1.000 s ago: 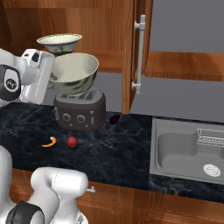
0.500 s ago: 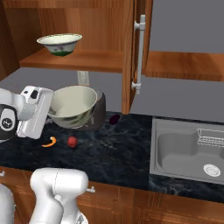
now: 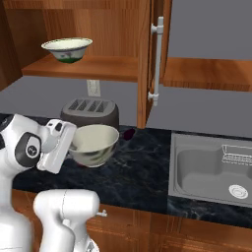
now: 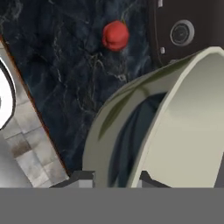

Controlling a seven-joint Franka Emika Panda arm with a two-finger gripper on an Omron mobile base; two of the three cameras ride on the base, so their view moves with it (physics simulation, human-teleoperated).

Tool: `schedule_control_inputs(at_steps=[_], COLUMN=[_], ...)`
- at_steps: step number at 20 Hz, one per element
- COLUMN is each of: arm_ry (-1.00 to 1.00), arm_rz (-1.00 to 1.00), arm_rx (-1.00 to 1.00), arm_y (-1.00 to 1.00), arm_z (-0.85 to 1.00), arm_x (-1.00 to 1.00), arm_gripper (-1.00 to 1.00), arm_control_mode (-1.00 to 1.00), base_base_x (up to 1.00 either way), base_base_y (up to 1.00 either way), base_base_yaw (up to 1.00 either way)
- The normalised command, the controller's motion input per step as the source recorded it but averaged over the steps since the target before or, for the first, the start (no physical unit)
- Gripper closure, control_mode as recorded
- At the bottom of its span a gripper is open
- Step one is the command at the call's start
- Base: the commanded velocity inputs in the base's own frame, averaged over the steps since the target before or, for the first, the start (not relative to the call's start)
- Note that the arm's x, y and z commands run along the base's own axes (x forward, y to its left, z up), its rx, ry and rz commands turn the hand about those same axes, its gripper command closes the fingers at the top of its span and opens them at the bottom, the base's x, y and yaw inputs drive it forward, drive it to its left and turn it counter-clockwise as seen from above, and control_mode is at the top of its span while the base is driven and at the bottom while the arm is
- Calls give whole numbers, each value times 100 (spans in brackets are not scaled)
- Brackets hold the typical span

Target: Pick both bowls and place them on the counter. Then place the bell pepper in one bowl and place the shrimp in the other bowl.

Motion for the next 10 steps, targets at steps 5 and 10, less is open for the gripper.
schedule_control_inputs(at_steps=[5,10], arm_ry=[17,1], arm_rz=[0,0], arm_rx=[0,-2], arm_y=[-20,-27], arm_z=[-57,-48], arm_x=[54,44], arm_gripper=[100,100], arm_control_mode=[-100,-100], base_base_x=[0,0], base_base_y=[0,0], base_base_yaw=[0,0])
